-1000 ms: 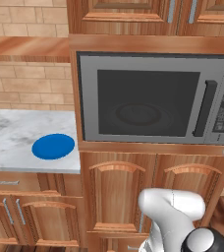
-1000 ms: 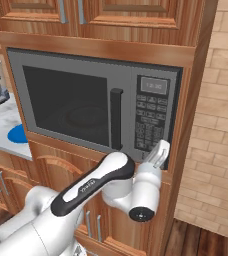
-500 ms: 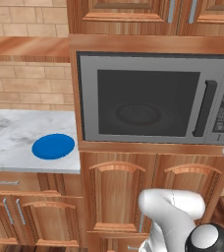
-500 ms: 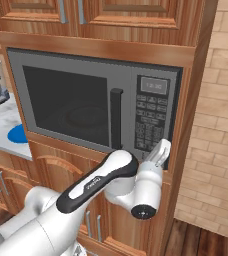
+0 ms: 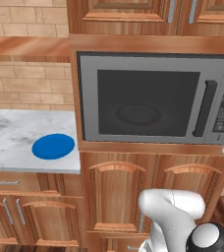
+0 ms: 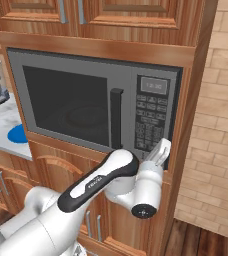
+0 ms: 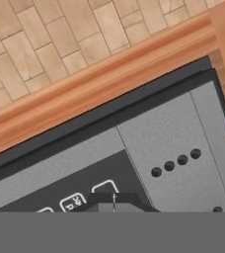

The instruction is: Pick the marshmallow from the counter and place it in the microwave. Then turn on the microwave.

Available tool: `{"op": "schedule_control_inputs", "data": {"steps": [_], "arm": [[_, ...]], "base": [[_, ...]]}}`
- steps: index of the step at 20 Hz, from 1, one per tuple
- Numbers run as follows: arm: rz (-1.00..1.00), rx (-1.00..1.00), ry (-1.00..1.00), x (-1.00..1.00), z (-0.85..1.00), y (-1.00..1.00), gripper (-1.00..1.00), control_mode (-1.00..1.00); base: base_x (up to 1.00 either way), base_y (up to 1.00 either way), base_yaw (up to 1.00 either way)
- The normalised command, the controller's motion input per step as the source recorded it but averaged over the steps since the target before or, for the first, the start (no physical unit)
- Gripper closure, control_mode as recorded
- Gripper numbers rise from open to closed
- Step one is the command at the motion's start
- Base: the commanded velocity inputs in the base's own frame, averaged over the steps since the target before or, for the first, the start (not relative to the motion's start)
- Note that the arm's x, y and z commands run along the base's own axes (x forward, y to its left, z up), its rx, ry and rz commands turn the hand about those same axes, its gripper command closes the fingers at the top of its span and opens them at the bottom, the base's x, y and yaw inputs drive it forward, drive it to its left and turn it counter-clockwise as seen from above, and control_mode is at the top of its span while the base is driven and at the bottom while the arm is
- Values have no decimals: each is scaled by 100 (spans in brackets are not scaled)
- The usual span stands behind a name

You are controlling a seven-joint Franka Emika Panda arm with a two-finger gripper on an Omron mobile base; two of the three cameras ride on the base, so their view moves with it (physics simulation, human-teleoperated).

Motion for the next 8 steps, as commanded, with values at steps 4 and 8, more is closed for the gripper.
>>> {"op": "schedule_control_inputs", "data": {"steps": [4,8], "arm": [[0,0,0,12,-5,-2,100,-100],[0,0,0,15,-4,0,100,-100]], "base": [[0,0,0],[0,0,0]]}}
